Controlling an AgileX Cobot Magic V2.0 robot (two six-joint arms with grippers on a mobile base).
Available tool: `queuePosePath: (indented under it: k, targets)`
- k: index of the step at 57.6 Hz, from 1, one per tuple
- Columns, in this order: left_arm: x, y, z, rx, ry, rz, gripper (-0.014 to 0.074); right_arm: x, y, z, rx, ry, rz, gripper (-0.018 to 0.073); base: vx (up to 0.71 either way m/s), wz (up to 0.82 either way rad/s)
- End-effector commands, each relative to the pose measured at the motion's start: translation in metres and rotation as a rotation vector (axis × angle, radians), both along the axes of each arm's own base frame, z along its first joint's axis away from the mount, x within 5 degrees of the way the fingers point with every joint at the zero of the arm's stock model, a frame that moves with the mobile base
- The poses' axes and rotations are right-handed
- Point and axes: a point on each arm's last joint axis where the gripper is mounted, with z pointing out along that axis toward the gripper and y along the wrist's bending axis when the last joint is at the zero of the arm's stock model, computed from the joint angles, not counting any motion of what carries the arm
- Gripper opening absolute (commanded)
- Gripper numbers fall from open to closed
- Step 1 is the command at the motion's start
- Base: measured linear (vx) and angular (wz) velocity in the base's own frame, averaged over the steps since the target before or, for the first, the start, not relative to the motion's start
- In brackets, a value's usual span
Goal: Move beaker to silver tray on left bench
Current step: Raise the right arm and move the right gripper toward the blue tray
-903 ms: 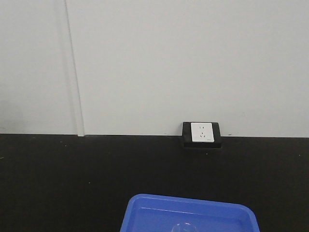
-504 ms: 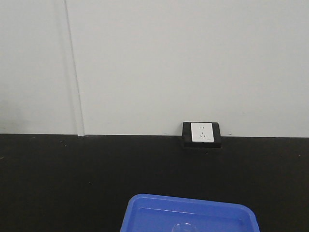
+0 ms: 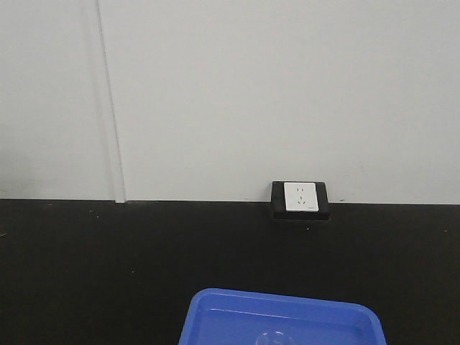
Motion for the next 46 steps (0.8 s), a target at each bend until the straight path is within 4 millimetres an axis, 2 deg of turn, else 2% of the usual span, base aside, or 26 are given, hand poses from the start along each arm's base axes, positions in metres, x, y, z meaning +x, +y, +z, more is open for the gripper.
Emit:
queuePosePath:
  k: [1,5,7,14,19,28,36,46]
  targets:
    - [0.001,-0.001,-0.002,-0.003,-0.067,-0.009,0.0001,0.031,0.001,0.026,-0.025,-0.042,0.002,-0.0011,0.0,0.0]
    - [0.001,-0.001,-0.002,-0.003,-0.067,-0.009,0.0001,0.051,0.001,0.027,-0.026,-0.004,0.004,-0.0011,0.0,0.0]
    - [0.001,-0.001,-0.002,-0.003,-0.067,-0.009,0.0001,0.064,0.001,0.023,-0.026,0.034,0.006,-0.0011,0.0,0.0]
    - [0.001,-0.001,-0.002,-0.003,-0.067,-0.009,0.0001,0.091,0.002,0.01,-0.026,0.086,0.011,-0.0009,0.0,0.0]
    - [0.001,-0.001,-0.002,-0.003,-0.067,-0.009,0.0001,0.105,0.002,0.0,-0.026,0.127,0.014,0.0,0.0,0.0]
    - [0.001,-0.001,-0.002,-0.003,-0.067,-0.009,0.0001,0.116,0.002,-0.013,-0.005,0.196,0.017,0.0056,0.0,0.0]
    - [0.001,-0.001,-0.002,-0.003,-0.067,-0.009,0.0001,0.118,0.002,-0.015,0.013,0.211,0.019,0.0174,0.0,0.0]
    - [0.001,-0.001,-0.002,-0.003,-0.067,-0.009,0.0001,0.118,0.002,-0.015,0.013,0.209,0.019,0.0454,0.0,0.0]
